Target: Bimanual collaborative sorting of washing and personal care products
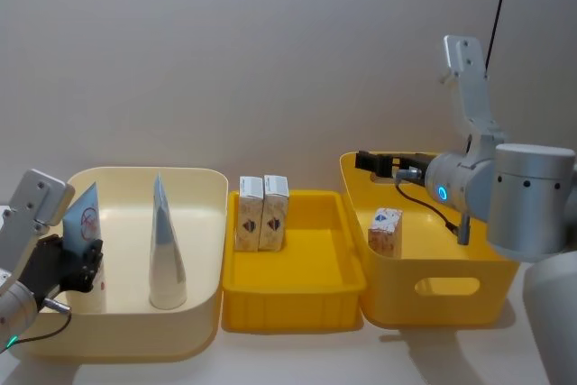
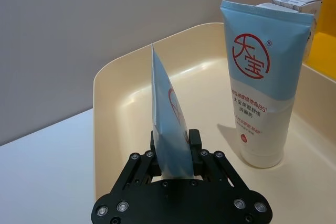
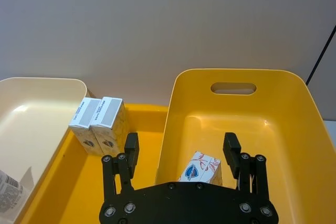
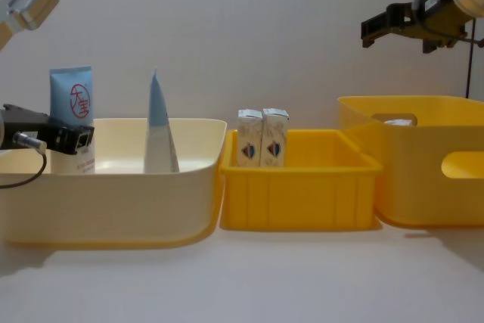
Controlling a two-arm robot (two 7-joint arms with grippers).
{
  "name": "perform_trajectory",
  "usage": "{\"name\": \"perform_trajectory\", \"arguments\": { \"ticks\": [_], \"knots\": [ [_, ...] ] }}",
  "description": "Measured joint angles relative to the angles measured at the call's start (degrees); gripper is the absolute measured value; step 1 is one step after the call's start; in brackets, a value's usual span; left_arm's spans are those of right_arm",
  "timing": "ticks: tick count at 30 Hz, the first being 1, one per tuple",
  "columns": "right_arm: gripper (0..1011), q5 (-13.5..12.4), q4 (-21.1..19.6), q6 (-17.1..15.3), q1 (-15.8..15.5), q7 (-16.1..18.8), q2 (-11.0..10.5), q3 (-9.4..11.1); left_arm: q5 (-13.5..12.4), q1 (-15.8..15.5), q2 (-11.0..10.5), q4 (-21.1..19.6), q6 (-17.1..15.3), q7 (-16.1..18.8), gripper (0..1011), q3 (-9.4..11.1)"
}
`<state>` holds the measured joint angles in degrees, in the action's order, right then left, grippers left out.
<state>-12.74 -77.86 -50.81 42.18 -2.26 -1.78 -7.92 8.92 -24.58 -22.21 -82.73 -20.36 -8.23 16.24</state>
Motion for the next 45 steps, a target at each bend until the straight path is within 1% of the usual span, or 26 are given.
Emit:
{"name": "perform_trajectory", "arguments": {
  "ticks": [12,17,22,27,32,35,40,43,44,45],
  "knots": [
    [1001,0.0,0.0,0.0,0.0,0.0,0.0,0.0,-0.5,0.4,0.1,-0.5,0.5,0.4,296,-0.3],
    [1001,0.0,0.0,0.0,0.0,0.0,0.0,0.0,-0.5,0.9,0.4,-0.9,1.3,0.6,297,-0.8],
    [1001,0.0,0.0,0.0,0.0,0.0,0.0,0.0,-0.4,1.1,0.7,-1.0,2.7,0.5,296,-1.1],
    [1001,0.0,0.0,0.0,0.0,0.0,0.0,0.0,-0.2,0.9,1.2,-0.6,4.9,-0.4,295,-1.2],
    [1001,0.0,0.0,0.0,0.0,0.0,0.0,0.0,0.1,0.3,1.8,0.1,7.2,-1.5,296,-1.2],
    [1001,0.0,0.0,0.0,0.0,0.0,0.0,0.0,0.1,-0.2,1.9,0.2,7.8,-1.9,296,-1.2],
    [1001,0.0,0.0,0.0,0.0,0.0,0.0,0.0,-0.7,-1.2,1.6,-0.1,8.2,-2.6,296,-0.9],
    [1001,0.0,0.0,0.0,0.0,0.0,0.0,0.0,-1.9,-2.0,1.1,-1.0,7.9,-2.7,297,-0.6],
    [1001,0.0,0.0,0.0,0.0,0.0,0.0,0.0,-1.9,-2.0,1.1,-1.0,7.9,-2.7,297,-0.6],
    [1001,0.0,0.0,0.0,0.0,0.0,0.0,0.0,-2.5,-2.4,0.8,-1.6,7.4,-2.8,296,-0.4]
  ]
}}
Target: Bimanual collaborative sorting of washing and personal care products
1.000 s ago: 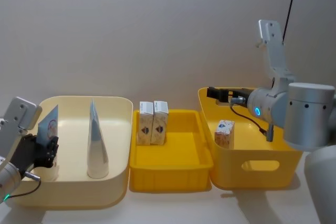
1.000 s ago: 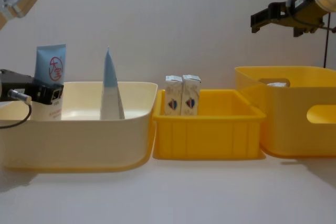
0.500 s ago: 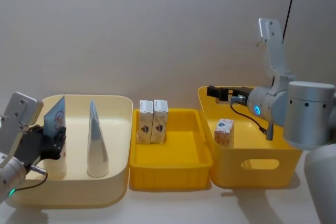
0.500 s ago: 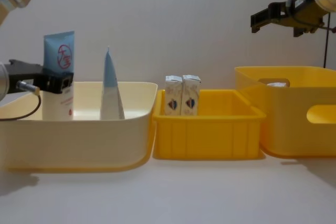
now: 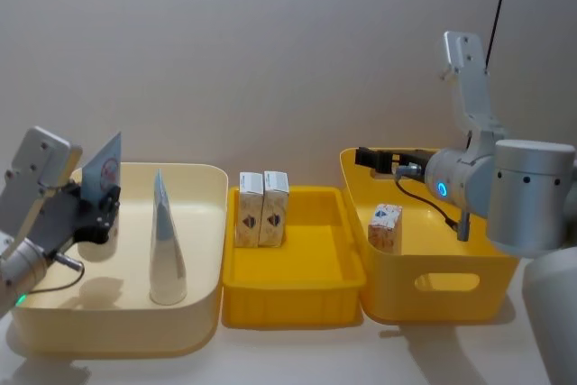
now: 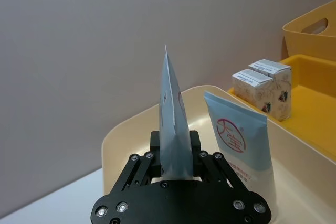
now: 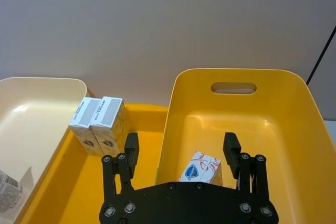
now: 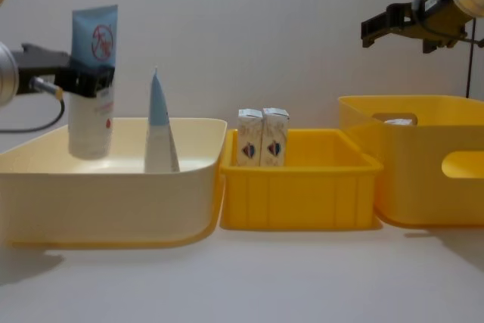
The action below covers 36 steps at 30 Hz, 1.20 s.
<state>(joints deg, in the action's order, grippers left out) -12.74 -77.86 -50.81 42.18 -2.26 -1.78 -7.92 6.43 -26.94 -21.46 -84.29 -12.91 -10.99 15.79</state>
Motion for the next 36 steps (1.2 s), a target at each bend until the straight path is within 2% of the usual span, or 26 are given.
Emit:
{"name": "perform_trajectory", "arguments": {
  "ticks": [6,11,19,24,29,36],
  "knots": [
    [1001,0.0,0.0,0.0,0.0,0.0,0.0,0.0,-2.4,-1.3,-1.2,-2.2,-1.6,0.1,296,0.6],
    [1001,0.0,0.0,0.0,0.0,0.0,0.0,0.0,-5.6,-3.0,-2.7,-5.2,-3.3,0.5,296,1.4],
    [1001,0.0,0.0,0.0,0.0,0.0,0.0,0.0,-8.3,-5.4,-3.9,-8.2,-3.2,0.7,296,1.9],
    [1001,0.1,0.0,0.3,0.0,0.3,-0.1,-0.3,-8.6,-6.8,-4.1,-9.1,-1.4,0.1,296,1.8],
    [1001,0.2,-0.6,1.5,-0.2,2.0,-0.9,-1.4,-8.1,-8.1,-4.0,-9.3,1.0,-0.9,296,1.4],
    [1001,0.3,-2.1,2.8,-0.7,5.5,-2.5,-3.3,-5.0,-10.2,-2.8,-8.6,5.5,-3.8,296,0.3]
  ]
}}
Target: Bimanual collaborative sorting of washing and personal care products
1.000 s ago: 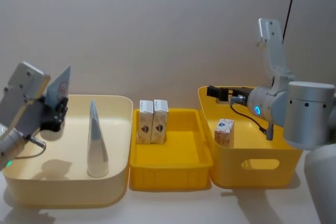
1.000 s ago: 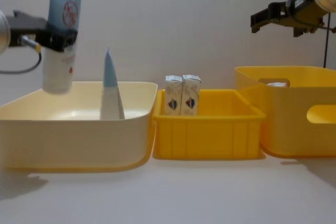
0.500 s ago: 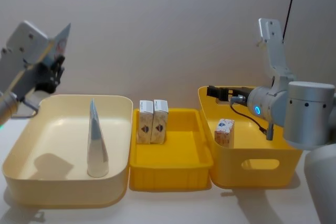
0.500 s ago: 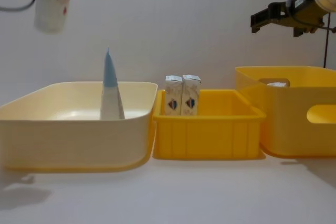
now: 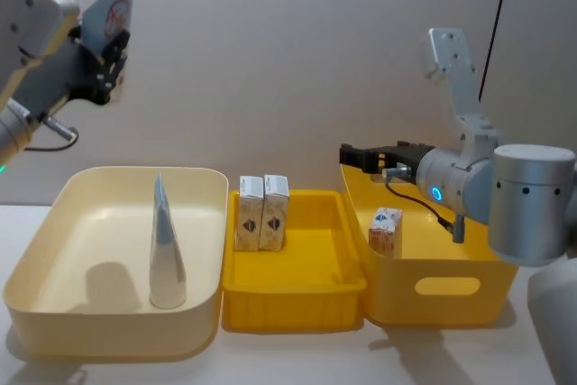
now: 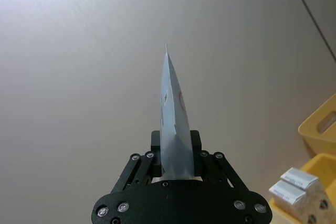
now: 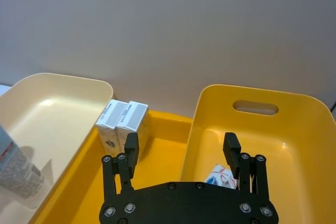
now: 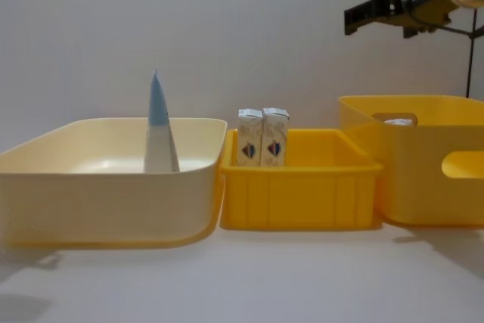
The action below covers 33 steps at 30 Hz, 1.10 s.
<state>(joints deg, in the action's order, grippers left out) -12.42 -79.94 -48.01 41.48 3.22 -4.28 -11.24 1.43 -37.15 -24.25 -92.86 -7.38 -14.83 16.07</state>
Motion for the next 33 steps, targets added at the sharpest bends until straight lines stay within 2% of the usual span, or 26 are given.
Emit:
{"name": "perform_trajectory", "arguments": {
  "ticks": [4,11,14,16,27,29,31,33],
  "knots": [
    [1001,0.0,-1.0,0.7,-0.3,2.3,-0.9,-1.1,1.7,-0.6,0.6,0.7,1.8,-1.3,296,-0.5],
    [1001,-0.2,-3.5,2.0,-0.9,7.3,-3.0,-3.6,6.1,-1.6,2.2,2.5,5.3,-4.5,296,-1.6],
    [1001,-0.4,-4.2,2.4,-1.0,8.7,-3.6,-4.4,8.6,-1.8,2.9,3.5,6.8,-6.0,296,-2.1],
    [1001,-0.7,-5.0,3.1,-1.1,11.0,-4.5,-5.3,10.6,-1.9,3.5,4.3,7.9,-7.3,296,-2.5],
    [1001,-0.8,-4.2,6.1,0.2,15.5,-6.5,-8.2,19.9,-2.0,6.3,8.6,10.7,-13.1,296,-3.7],
    [1001,-0.6,-3.6,7.7,0.8,16.9,-7.2,-9.2,22.4,-1.9,7.1,9.8,10.8,-14.7,296,-3.9],
    [1001,-0.5,-3.4,8.1,1.0,17.3,-7.3,-9.5,23.2,-1.8,7.2,10.1,10.9,-15.1,296,-3.9],
    [1001,-0.1,-2.7,10.3,1.7,19.0,-8.1,-10.7,25.2,-1.6,7.9,11.2,10.9,-16.3,296,-4.1]
  ]
}}
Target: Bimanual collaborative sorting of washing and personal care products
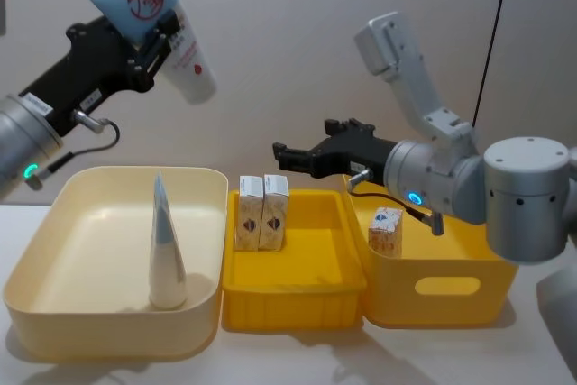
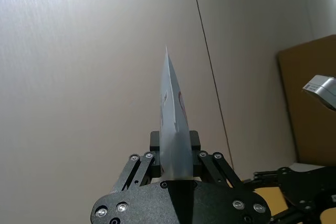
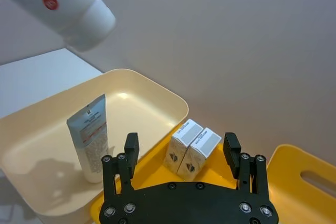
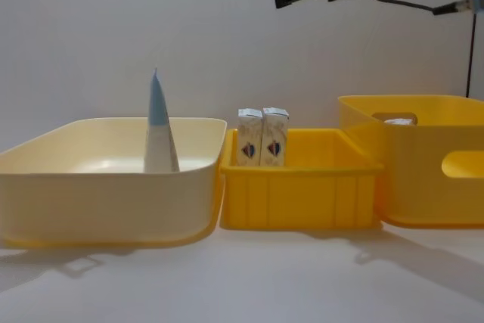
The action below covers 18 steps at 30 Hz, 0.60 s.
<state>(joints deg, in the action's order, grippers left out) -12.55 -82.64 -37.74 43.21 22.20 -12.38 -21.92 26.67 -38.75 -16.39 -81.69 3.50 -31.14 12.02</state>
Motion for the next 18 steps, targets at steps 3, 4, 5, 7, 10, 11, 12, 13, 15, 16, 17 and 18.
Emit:
{"name": "perform_trajectory", "arguments": {
  "ticks": [3,4,5,7,10,11,12,13,15,16,17,18],
  "knots": [
    [1001,0.4,0.7,1.7,0.6,1.3,-0.6,-1.0,1.4,0.2,0.3,0.6,0.0,-0.8,296,-0.1],
    [1001,0.7,1.3,3.2,1.1,2.4,-1.0,-1.8,2.3,0.3,0.5,1.1,0.0,-1.3,296,-0.1],
    [1001,0.8,1.5,3.9,1.3,2.9,-1.2,-2.1,2.7,0.3,0.6,1.3,0.1,-1.5,295,-0.1],
    [1001,1.2,2.1,5.2,1.9,3.9,-1.7,-3.0,3.3,0.4,0.8,1.6,0.1,-1.8,296,-0.2],
    [1001,2.2,3.3,8.6,3.2,6.3,-2.9,-4.9,4.8,0.6,1.2,2.4,0.3,-2.6,296,-0.2],
    [1001,2.4,3.6,9.3,3.5,6.8,-3.1,-5.2,4.9,0.7,1.3,2.6,0.3,-2.7,296,-0.2],
    [1001,2.7,3.9,10.2,3.8,7.4,-3.4,-5.7,5.1,0.7,1.4,2.7,0.4,-2.8,295,-0.2],
    [1001,2.9,4.2,10.9,4.1,7.9,-3.6,-6.0,5.4,0.7,1.5,3.0,0.4,-2.9,296,-0.2],
    [1001,3.5,4.9,12.8,4.9,9.2,-4.2,-7.2,6.0,0.8,1.7,3.4,0.5,-3.1,296,-0.1],
    [1001,3.9,5.3,13.7,5.4,9.9,-4.6,-7.8,6.2,0.8,1.7,3.6,0.6,-3.3,296,0.0],
    [1001,4.3,5.6,14.7,5.7,10.5,-4.8,-8.2,6.2,0.8,1.7,3.6,0.6,-3.3,295,0.0],
    [1001,4.5,5.9,15.4,6.1,10.9,-5.1,-8.7,6.6,0.8,1.8,3.8,0.6,-3.4,296,0.0]
  ]
}}
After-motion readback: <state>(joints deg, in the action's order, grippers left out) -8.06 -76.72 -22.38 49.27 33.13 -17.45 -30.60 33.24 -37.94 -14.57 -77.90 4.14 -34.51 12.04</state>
